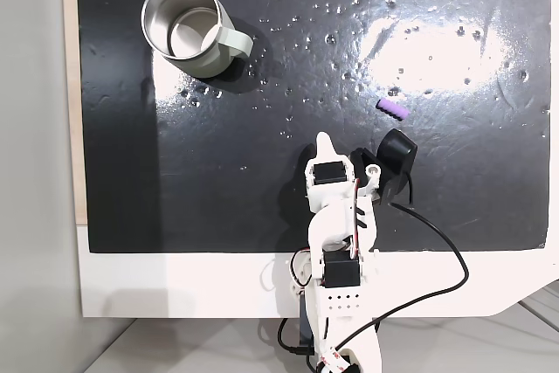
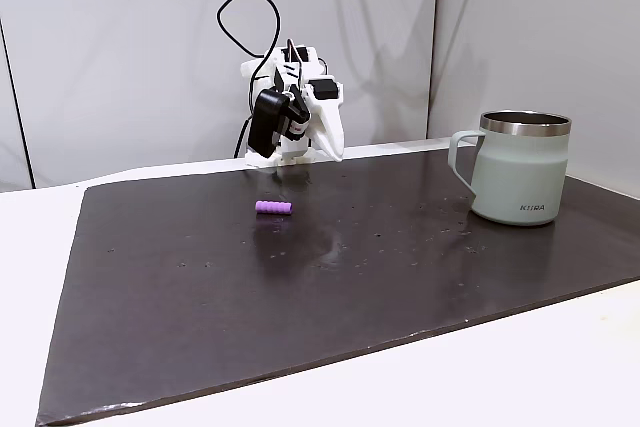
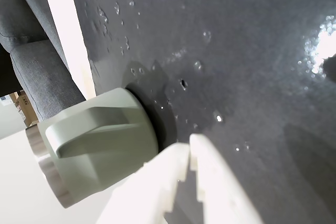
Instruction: Grasp a pengrip and put it in the cup.
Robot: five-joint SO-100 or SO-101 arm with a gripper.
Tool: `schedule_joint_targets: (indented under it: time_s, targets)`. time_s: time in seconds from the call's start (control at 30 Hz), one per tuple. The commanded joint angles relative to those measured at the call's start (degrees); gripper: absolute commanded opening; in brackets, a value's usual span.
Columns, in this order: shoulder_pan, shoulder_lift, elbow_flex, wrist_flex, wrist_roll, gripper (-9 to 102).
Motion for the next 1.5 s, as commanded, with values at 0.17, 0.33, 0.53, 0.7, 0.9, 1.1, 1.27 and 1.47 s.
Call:
schedule_joint_targets:
  time_s: [0.17, 0.33, 0.53, 0.7, 0.9, 1.1, 1.27, 1.47]
  targets:
    - [-1.58, 0.62, -0.18, -0.09, -2.11, 0]
    - [-1.85, 0.62, -0.18, -0.09, -1.93, 0]
    - [-1.49, 0.62, -1.67, 2.02, -1.76, 0]
    - [-0.09, -2.02, -10.28, 6.59, -2.55, 0]
    - [3.25, -21.36, -18.54, 1.14, -3.96, 0]
    - [6.86, -44.65, -29.53, -2.90, -3.25, 0]
    - [10.20, -62.31, -41.75, -2.72, 0.70, 1]
    - [13.18, -76.82, -55.55, 3.87, 6.06, 10]
